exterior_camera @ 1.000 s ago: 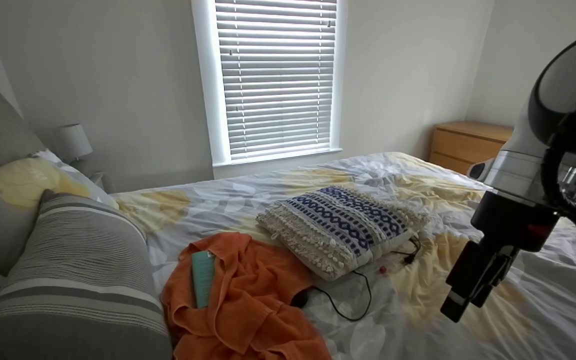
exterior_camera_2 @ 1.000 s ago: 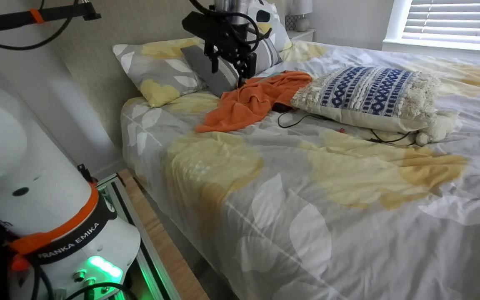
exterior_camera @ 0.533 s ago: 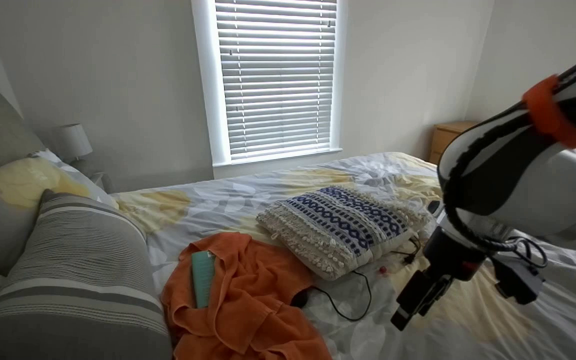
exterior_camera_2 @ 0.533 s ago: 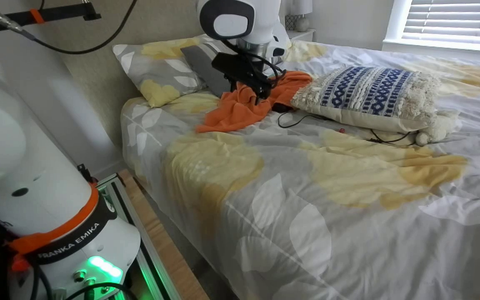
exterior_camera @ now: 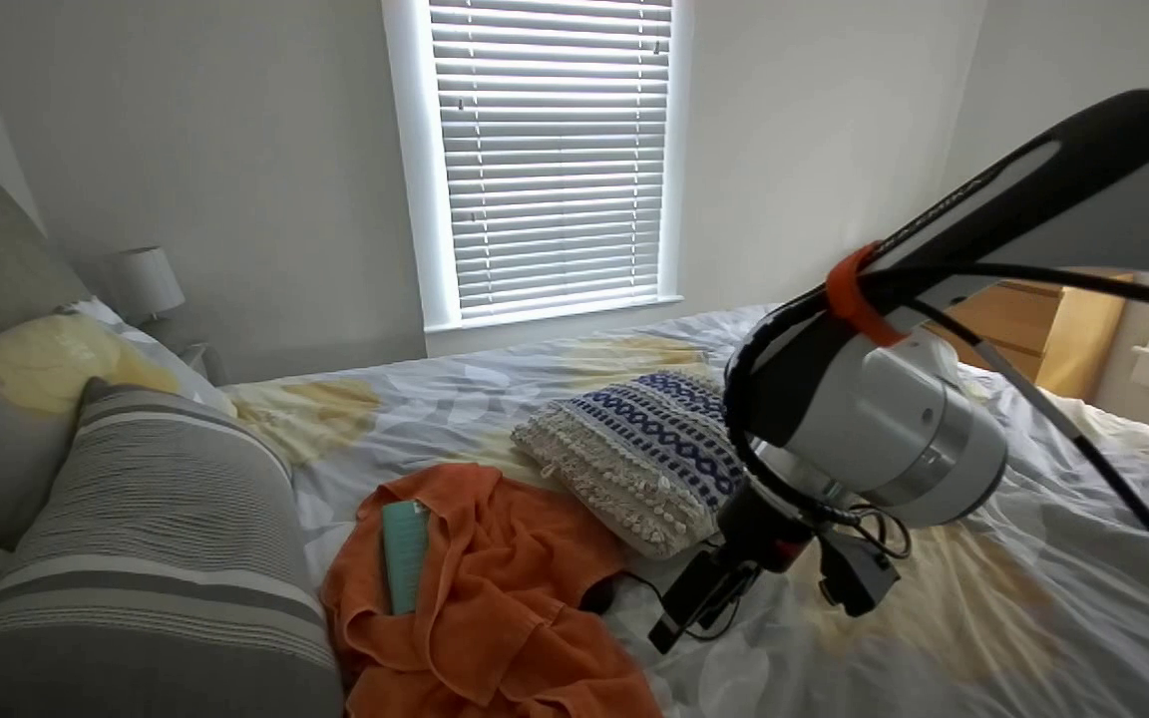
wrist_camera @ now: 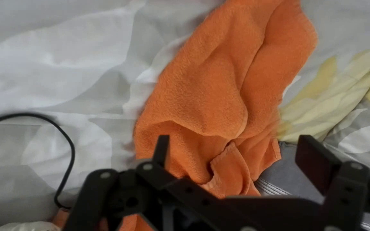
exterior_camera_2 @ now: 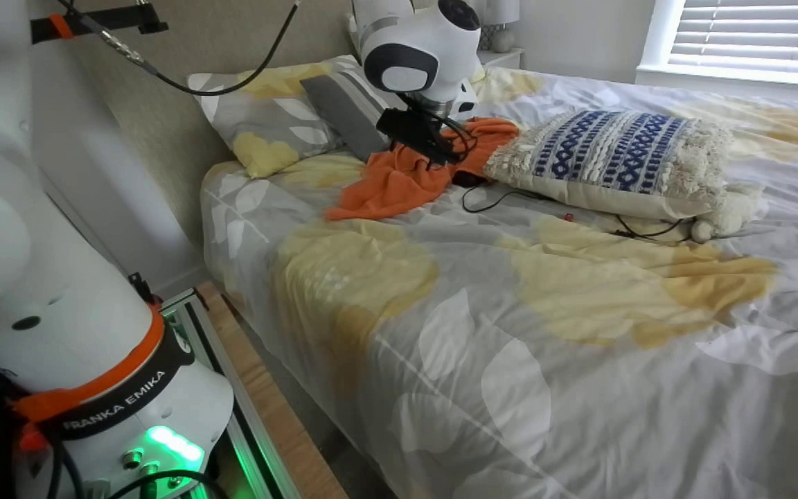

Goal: Move the orange towel to the right side of the bed

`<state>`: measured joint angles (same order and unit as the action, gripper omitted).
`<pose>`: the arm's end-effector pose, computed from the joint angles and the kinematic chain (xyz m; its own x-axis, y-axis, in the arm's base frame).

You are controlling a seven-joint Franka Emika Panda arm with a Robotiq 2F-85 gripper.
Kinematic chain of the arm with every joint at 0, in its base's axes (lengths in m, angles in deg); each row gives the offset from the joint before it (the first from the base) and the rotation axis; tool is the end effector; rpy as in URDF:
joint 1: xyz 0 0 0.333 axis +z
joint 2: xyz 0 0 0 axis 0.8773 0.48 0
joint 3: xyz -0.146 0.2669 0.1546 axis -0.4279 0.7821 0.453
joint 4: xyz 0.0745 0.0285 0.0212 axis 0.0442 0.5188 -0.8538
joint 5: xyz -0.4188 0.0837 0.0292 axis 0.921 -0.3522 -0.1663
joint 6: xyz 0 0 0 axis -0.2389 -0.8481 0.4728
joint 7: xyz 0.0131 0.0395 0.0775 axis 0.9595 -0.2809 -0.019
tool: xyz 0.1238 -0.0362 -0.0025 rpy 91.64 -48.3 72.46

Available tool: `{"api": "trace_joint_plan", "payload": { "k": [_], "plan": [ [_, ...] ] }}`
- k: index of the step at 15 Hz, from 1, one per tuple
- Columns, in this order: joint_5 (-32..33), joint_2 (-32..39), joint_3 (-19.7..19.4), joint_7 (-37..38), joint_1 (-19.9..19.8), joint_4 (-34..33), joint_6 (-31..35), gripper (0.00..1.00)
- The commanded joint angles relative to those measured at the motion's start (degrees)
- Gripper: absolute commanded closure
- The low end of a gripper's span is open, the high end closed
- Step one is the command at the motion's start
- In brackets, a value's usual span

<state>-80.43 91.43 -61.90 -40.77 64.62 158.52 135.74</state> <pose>0.6127 0.1614 0.1748 0.8905 0.3569 0.2821 0.4520 -0.7643 -0.4598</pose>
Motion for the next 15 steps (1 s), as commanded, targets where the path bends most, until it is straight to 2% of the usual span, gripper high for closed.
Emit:
{"api": "trace_joint_plan", "payload": {
  "k": [1,7,8,15],
  "plan": [
    [-1.1,8.0,3.5,-3.1,-1.3,-8.3,0.7,0.00],
    [0.7,16.1,5.9,-2.7,-0.5,-16.5,0.5,0.00],
    [1.0,12.6,5.4,-0.9,-0.7,-12.9,0.3,0.00],
    [1.1,15.2,6.1,-0.9,-0.7,-15.8,0.3,0.00]
  ]
}}
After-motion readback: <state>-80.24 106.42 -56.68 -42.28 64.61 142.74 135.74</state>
